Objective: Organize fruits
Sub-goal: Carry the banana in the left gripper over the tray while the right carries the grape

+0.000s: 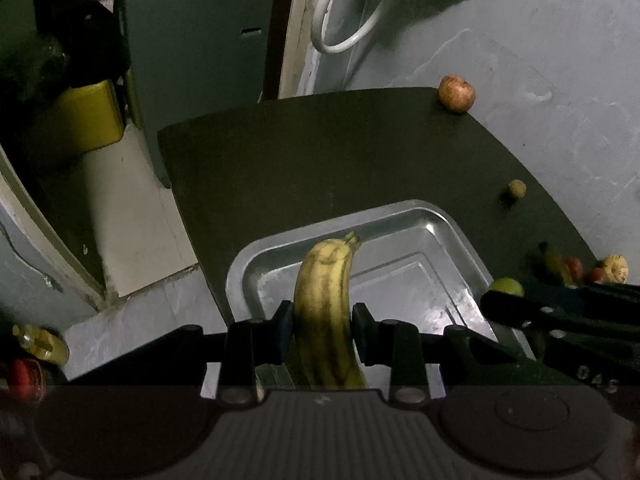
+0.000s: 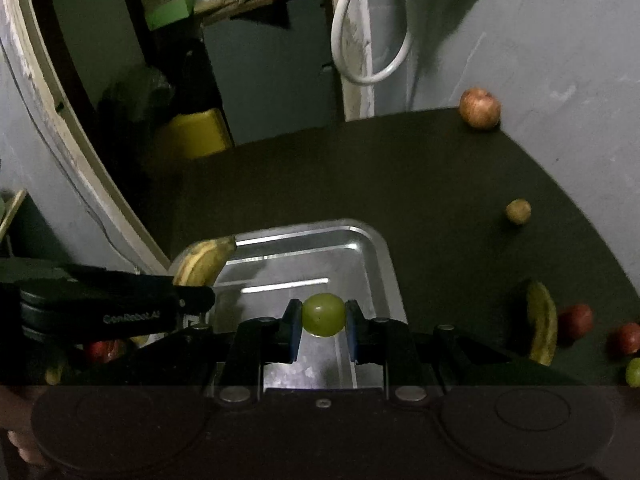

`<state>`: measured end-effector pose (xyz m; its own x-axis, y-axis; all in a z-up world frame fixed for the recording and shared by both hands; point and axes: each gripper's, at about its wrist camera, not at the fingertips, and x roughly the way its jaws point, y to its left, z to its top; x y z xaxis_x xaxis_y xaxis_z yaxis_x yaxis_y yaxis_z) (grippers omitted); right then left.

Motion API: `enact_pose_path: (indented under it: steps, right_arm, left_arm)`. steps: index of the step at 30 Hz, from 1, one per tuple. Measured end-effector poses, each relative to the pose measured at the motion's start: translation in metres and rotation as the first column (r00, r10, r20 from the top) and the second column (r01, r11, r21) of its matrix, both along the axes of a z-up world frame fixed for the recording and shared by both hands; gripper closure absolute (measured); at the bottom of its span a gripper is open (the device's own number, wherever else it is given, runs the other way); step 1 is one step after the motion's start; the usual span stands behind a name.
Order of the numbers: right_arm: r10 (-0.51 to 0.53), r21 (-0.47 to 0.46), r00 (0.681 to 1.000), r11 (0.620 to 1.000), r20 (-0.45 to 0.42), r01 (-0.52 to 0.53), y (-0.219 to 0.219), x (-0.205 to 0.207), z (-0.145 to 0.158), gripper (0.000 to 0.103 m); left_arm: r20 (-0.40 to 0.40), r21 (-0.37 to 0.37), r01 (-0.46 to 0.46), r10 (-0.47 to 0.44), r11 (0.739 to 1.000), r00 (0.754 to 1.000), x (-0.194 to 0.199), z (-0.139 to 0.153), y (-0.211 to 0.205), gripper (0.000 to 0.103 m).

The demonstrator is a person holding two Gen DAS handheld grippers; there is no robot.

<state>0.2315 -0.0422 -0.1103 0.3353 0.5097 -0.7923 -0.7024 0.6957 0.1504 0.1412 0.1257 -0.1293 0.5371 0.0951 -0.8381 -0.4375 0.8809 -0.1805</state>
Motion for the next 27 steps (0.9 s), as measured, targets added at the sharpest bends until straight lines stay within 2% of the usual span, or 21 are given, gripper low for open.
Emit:
enact_pose_path:
  steps: [9, 27]
  right_arm:
    - [0.017, -0.046, 1.000, 0.999, -0.015, -0.018, 0.010, 0.010, -0.027, 0.079]
    - [0.041, -0.069, 0.999, 0.997, -0.020, -0.042, 0.024, 0.018, -0.036, 0.075]
  left_arm:
    - [-0.012, 0.012, 0.008, -0.008, 1.000, 1.000, 0.007, -0.011, 0.000, 0.069]
    - [-0.025, 0.014, -0.003, 0.003, 1.000, 1.000, 0.011, -0.011, 0.003, 0.068]
